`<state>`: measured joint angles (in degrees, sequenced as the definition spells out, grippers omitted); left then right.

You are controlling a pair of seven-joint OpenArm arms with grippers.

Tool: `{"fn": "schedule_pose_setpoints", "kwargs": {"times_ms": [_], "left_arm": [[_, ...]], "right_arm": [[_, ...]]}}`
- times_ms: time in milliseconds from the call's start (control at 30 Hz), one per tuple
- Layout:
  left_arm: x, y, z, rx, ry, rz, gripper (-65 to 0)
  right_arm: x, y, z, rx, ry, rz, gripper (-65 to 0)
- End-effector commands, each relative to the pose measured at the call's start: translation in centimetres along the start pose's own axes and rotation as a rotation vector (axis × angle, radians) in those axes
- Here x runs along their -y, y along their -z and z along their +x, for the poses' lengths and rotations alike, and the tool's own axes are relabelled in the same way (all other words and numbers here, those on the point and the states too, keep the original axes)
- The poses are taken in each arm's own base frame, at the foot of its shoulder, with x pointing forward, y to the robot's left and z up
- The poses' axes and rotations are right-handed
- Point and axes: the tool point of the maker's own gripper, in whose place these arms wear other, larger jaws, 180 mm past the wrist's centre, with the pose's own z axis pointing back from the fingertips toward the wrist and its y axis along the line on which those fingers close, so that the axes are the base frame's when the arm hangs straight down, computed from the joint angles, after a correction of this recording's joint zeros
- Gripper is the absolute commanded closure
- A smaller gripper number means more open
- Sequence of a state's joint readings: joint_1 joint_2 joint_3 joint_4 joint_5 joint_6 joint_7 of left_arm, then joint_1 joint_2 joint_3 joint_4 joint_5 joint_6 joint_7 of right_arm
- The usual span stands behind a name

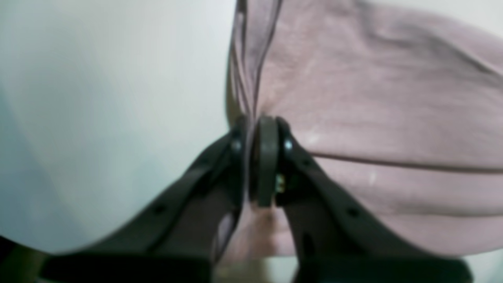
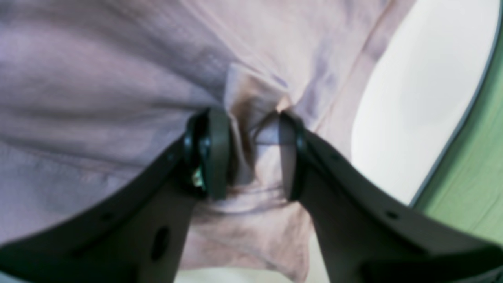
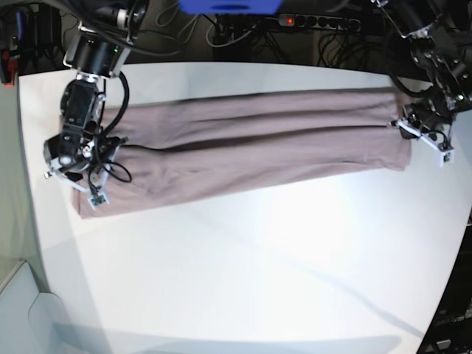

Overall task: Layout the t-shirt on the table in an organized manner, then fold the t-shirt properly
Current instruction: 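Carry the left end of the strip with the left gripper onto the middle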

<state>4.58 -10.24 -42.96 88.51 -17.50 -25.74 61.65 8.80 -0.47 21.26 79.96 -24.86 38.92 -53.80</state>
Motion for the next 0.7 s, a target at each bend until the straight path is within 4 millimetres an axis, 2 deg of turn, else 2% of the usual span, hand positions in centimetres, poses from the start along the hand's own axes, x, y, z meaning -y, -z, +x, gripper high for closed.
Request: {"fn": "schedule_pose_setpoints", "kwargs": {"times_ms": [0,133,233,400,667], "left_arm": [[-0.1,-0.9,2.2,0.059,0.018,0.017,-0.2],[1.3,-2.1,3.5,0.086,0.041,0.013,-0.2],[3.3,-3.3,4.4,0.122,0.056,-0.004,-0.2],[9.1,-3.8,4.6,0.128,0.124,-0.099,-0.2],[19.4,-3.1,2.9,0.097,0.167,-0.326,-0.2]], "right_arm": [[-2.5,1.2,-4.2,-0.152,-0.027,0.066,-24.0],[-2.5,1.2,-4.2,-0.152,-0.027,0.066,-24.0],[-2.5,1.2,-4.2,-0.152,-0.027,0.066,-24.0],[-2.4,1.2,-3.7,-0.143,-0.026,0.064,-24.0],[-2.3,1.1,-3.5,-0.139,-0.025,0.062,-24.0]]}}
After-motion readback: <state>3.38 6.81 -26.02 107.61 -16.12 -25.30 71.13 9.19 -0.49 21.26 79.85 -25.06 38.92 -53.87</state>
